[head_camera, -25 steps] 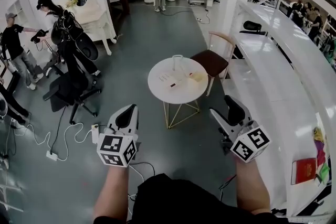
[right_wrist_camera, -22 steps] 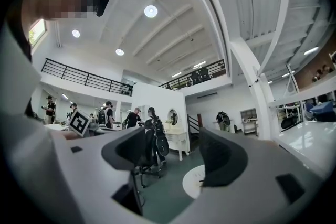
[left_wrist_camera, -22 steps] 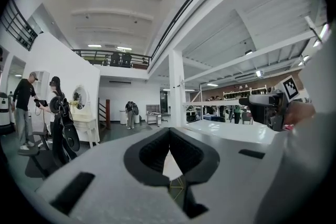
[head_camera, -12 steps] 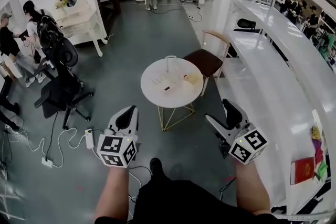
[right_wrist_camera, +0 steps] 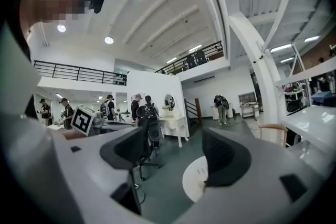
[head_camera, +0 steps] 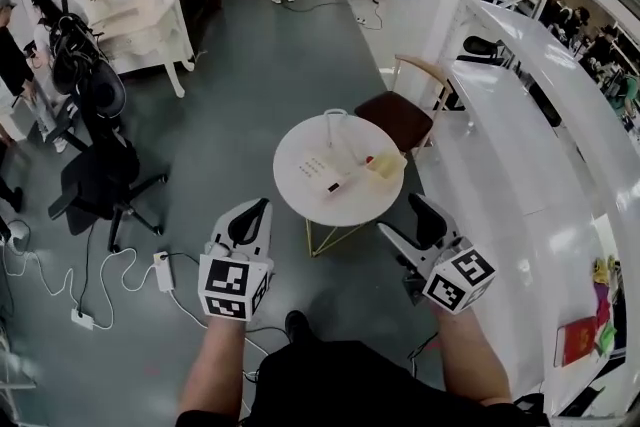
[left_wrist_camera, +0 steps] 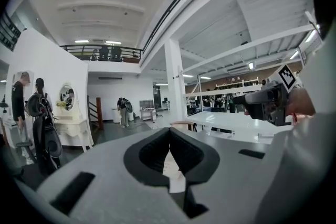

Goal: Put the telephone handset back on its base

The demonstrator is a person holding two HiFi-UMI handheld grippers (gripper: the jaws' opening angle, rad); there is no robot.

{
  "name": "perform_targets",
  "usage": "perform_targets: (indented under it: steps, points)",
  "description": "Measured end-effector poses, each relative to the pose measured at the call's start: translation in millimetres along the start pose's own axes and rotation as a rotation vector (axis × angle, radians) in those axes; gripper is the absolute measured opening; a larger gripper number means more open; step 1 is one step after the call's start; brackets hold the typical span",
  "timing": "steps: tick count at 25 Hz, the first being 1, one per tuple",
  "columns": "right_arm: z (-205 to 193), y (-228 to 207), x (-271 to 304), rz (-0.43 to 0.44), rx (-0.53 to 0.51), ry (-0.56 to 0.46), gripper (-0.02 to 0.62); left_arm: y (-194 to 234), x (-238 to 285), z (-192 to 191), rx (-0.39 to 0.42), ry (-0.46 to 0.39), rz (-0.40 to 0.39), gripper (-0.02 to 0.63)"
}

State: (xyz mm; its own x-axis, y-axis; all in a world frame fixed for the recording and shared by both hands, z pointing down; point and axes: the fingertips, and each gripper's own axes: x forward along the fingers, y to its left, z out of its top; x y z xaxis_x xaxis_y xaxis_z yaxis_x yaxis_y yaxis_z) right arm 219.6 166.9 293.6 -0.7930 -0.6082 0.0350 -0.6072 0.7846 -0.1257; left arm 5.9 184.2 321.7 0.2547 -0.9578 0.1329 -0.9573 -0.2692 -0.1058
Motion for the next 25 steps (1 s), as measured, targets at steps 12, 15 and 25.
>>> perform_targets:
  steps: [12,15,25]
  points:
    - [-20.0,0.4,89.2,-0.049,0.033,0.060,0.317,100.5,32.1,-19.5,-0.051,0.011,-0.039,0.009]
    - [-25.8,-4.6,95.1,-0.060,0.038,0.074,0.313,106.7,35.1,-24.0,-0.070,0.011,-0.051,0.009]
    - [-30.9,-10.8,141.9,-0.040,0.049,0.113,0.307,133.0,46.5,-42.8,-0.116,0.053,-0.041,0.009]
